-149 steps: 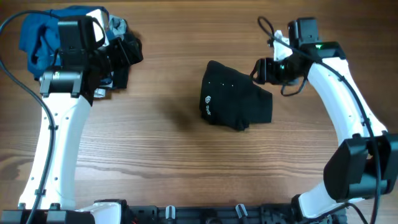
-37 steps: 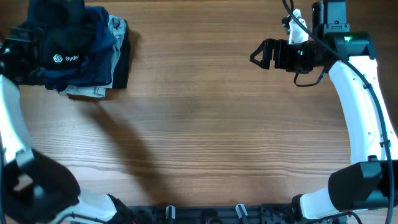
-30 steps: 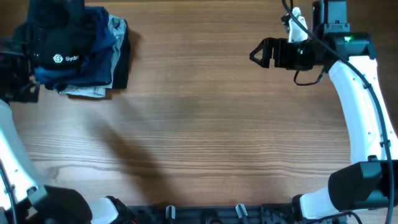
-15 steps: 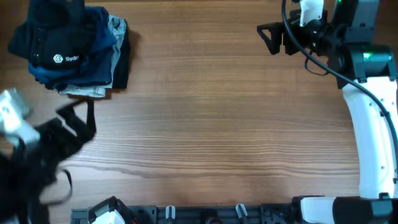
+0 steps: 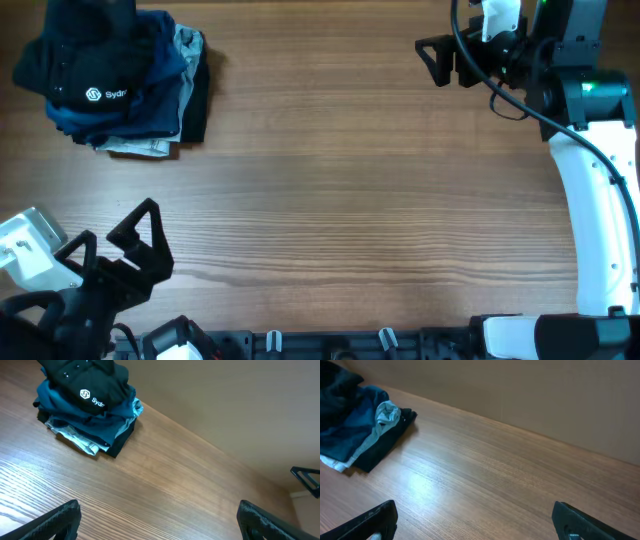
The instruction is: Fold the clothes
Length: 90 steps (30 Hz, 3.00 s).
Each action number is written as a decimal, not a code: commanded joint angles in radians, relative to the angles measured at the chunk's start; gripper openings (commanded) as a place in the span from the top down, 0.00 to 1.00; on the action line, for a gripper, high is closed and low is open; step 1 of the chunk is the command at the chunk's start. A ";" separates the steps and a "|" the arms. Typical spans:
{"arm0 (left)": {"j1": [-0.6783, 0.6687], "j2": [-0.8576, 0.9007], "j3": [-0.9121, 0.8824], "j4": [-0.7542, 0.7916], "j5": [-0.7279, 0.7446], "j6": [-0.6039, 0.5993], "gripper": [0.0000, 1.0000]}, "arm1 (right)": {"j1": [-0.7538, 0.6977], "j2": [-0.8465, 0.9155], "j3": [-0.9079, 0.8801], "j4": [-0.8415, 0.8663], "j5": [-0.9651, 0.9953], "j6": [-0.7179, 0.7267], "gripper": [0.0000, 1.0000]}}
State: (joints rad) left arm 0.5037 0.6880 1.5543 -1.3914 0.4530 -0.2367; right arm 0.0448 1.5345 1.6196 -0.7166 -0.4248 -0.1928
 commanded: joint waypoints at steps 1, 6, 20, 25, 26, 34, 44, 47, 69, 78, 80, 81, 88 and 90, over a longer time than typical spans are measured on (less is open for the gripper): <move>-0.003 0.000 0.004 0.002 -0.010 0.024 0.00 | 0.004 0.014 0.003 0.001 0.010 -0.014 0.00; -0.004 0.000 0.004 0.006 -0.009 0.023 0.00 | 0.004 0.014 0.003 0.001 0.010 -0.014 0.00; -0.294 -0.459 -0.950 1.161 -0.073 0.106 0.00 | 0.004 0.014 0.003 0.001 0.010 -0.014 0.00; -0.420 -0.528 -1.233 1.435 -0.225 0.106 0.00 | 0.004 0.014 0.003 0.001 0.010 -0.014 0.00; -0.435 -0.529 -1.284 1.493 -0.246 0.106 0.00 | 0.004 0.014 0.003 0.001 0.010 -0.014 0.00; -0.434 -0.675 -1.417 1.545 -0.303 0.106 0.00 | 0.004 0.014 0.003 0.001 0.010 -0.014 0.00; -0.434 -0.686 -1.548 1.486 -0.316 0.106 0.00 | 0.004 0.014 0.003 0.001 0.010 -0.014 0.00; -0.433 -0.686 -1.548 1.323 -0.324 0.102 0.00 | 0.004 0.014 0.003 0.001 0.010 -0.014 0.00; -0.433 -0.685 -1.548 1.326 -0.323 0.102 0.00 | 0.004 0.014 0.003 0.001 0.010 -0.014 0.00; -0.433 -0.685 -1.548 1.326 -0.323 0.102 0.00 | 0.004 -0.232 -0.076 0.180 0.187 0.032 0.00; -0.433 -0.685 -1.548 1.326 -0.323 0.102 0.00 | 0.005 -0.336 -0.203 0.349 0.308 0.150 0.00; -0.433 -0.685 -1.548 1.326 -0.323 0.102 0.00 | 0.004 -0.387 -0.277 0.433 0.345 0.198 0.00; -0.433 -0.685 -1.548 1.326 -0.323 0.102 0.00 | 0.004 -0.795 -0.927 0.819 0.358 0.248 0.00; -0.433 -0.685 -1.548 1.326 -0.323 0.102 0.00 | 0.004 -0.952 -1.118 0.840 0.366 0.245 0.00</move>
State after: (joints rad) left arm 0.0738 0.0128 0.0086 -0.0570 0.1383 -0.1429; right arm 0.0448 0.7376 0.6609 0.0975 -0.0910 0.0299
